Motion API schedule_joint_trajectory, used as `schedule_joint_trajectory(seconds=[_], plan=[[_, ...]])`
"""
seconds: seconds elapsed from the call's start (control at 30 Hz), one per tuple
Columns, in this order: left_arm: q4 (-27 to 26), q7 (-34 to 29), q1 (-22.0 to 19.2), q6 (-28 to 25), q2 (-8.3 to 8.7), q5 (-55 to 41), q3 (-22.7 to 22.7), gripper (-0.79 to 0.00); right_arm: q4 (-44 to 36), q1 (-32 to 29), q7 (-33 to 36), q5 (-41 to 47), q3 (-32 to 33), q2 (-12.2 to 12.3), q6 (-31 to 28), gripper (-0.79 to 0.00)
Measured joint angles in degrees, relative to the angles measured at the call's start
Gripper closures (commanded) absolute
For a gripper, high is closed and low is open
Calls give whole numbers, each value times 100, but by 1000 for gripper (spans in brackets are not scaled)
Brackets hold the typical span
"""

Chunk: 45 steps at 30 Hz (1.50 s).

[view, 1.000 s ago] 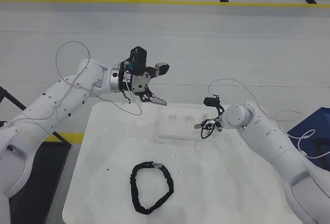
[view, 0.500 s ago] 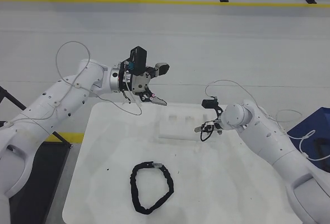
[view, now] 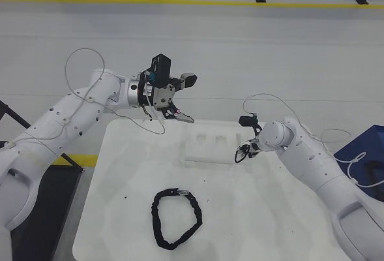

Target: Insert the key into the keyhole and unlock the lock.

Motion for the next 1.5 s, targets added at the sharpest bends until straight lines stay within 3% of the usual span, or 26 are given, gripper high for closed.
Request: schedule_joint_trajectory(seconds=[0.6, 0.8, 1.17, 1.5], plan=[[0, 0, 0, 0, 0, 0, 0, -785, 592, 106, -94, -93, -120, -334, 25, -132], [0, 0, 0, 0, 0, 0, 0, -785, 868, 149, -132, -126, -159, -457, 71, 0], [0, 0, 0, 0, 0, 0, 0, -785, 1011, 297, -70, -352, -199, -606, 189, 0], [0, 0, 0, 0, 0, 0, 0, -785, 392, 271, 176, -791, -21, -450, 377, 0]])
